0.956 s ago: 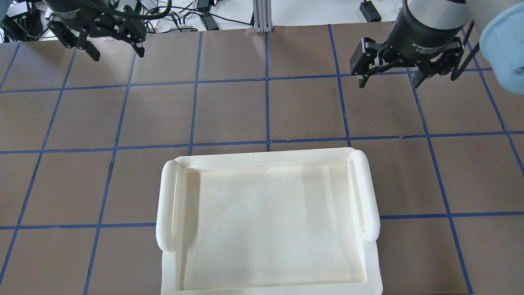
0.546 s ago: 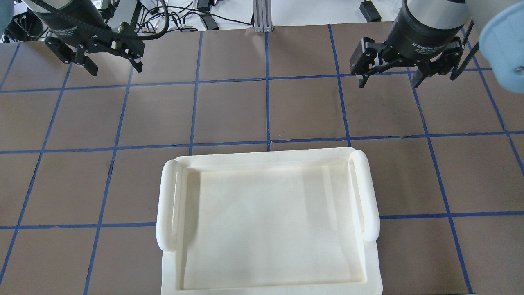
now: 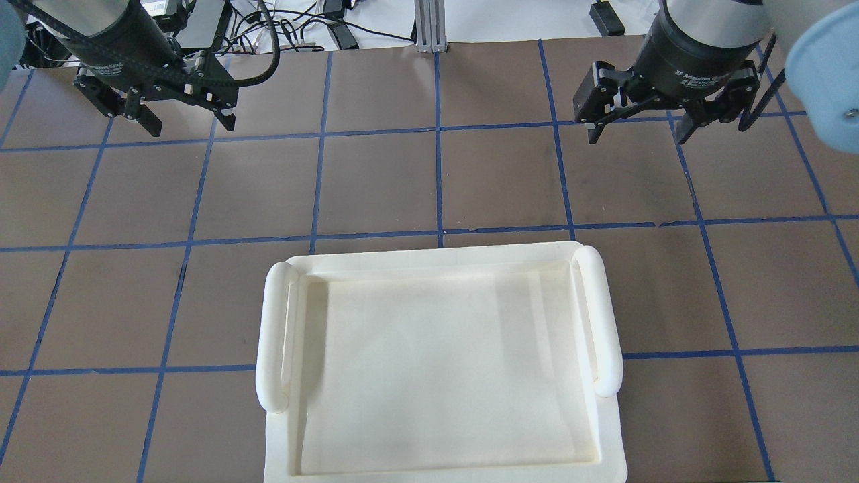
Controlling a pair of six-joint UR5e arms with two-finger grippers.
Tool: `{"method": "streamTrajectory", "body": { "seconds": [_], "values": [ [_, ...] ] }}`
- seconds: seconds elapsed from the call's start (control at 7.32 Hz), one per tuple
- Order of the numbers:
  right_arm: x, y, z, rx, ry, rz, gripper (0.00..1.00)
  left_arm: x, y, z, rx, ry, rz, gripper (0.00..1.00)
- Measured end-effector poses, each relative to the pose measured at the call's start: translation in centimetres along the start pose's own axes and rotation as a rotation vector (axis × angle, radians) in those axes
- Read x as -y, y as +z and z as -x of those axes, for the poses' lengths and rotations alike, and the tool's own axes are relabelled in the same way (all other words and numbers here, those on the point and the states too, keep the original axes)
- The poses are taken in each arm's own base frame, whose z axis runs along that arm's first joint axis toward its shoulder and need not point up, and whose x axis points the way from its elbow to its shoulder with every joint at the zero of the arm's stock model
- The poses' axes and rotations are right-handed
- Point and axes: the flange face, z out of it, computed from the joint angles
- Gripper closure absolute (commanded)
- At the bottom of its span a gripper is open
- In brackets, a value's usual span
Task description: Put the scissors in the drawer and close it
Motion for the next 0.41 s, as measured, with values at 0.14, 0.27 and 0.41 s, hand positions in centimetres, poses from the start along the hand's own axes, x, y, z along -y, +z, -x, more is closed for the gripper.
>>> {"method": "streamTrajectory", "body": {
  "seconds": [0.14, 0.27, 0.41],
  "values": [
    [0.0, 0.0, 0.0, 0.0, 0.0, 0.0, 0.0, -0.5, 0.09, -0.04, 0.0, 0.0, 0.001, 0.0],
    [0.0, 0.0, 0.0, 0.0, 0.0, 0.0, 0.0, -0.9, 0.13, -0.07, 0.0, 0.0, 0.001, 0.0],
    [0.0, 0.0, 0.0, 0.0, -0.001, 0.0, 0.0, -1.11, 0.12, -0.08, 0.0, 0.0, 0.001, 0.0]
  ]
}}
